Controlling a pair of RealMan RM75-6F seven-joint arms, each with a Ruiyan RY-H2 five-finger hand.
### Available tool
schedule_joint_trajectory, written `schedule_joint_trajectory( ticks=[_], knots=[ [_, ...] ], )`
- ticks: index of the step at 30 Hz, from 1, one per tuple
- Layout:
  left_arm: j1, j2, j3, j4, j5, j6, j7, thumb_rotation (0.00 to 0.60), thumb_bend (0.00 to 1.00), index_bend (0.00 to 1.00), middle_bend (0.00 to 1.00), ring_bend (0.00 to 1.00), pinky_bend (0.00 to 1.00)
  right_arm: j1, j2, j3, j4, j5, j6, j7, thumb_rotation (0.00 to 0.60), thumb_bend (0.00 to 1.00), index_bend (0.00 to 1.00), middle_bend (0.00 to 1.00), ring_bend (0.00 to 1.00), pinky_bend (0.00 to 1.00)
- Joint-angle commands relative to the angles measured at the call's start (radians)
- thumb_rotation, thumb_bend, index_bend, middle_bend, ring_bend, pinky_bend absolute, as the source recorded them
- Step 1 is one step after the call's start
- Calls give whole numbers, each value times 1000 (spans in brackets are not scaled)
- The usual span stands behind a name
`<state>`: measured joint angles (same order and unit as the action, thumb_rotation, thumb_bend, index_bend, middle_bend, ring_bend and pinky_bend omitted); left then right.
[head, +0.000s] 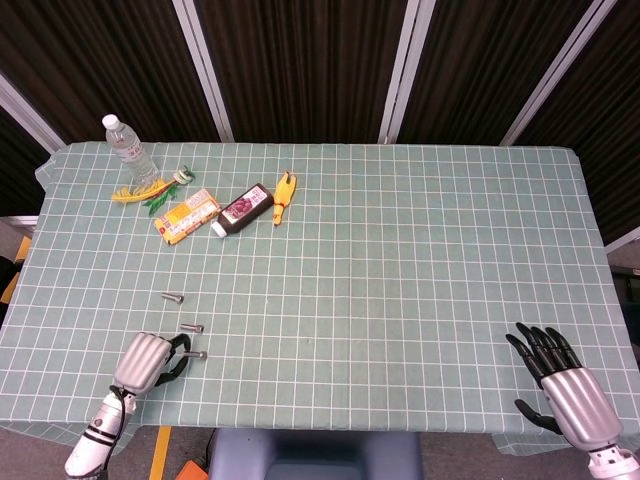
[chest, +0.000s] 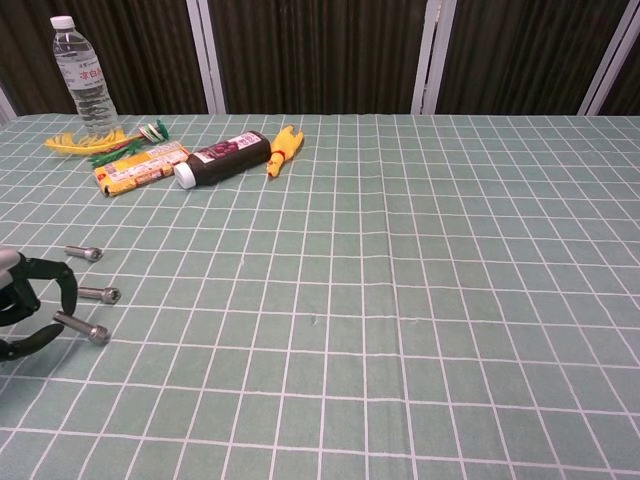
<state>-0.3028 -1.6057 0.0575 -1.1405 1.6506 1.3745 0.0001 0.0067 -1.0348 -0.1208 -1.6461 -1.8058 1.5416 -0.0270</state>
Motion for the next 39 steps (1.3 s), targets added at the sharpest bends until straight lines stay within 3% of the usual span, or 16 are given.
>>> schedule_joint_trajectory(
  ticks=[1, 16, 39],
  knots=[
    [-4, 6, -1, -18, 3, -3, 26, 600, 412, 551, 1000, 1000, 1000, 0, 1, 0, 0, -1, 1, 2, 600, 309, 0, 0, 0, 0],
    [-12, 47, 4, -103, 16, -18, 222, 600, 410, 559, 1000, 1000, 1000, -1, 8, -4, 0, -7, 4, 12, 600, 309, 0, 0, 0, 0],
    [-15, 52, 9, -139, 18, -35, 247, 600, 410, 448, 1000, 1000, 1000, 0, 16, -7, -6, -7, -1, 19, 600, 309, 0, 0, 0, 0]
  ],
)
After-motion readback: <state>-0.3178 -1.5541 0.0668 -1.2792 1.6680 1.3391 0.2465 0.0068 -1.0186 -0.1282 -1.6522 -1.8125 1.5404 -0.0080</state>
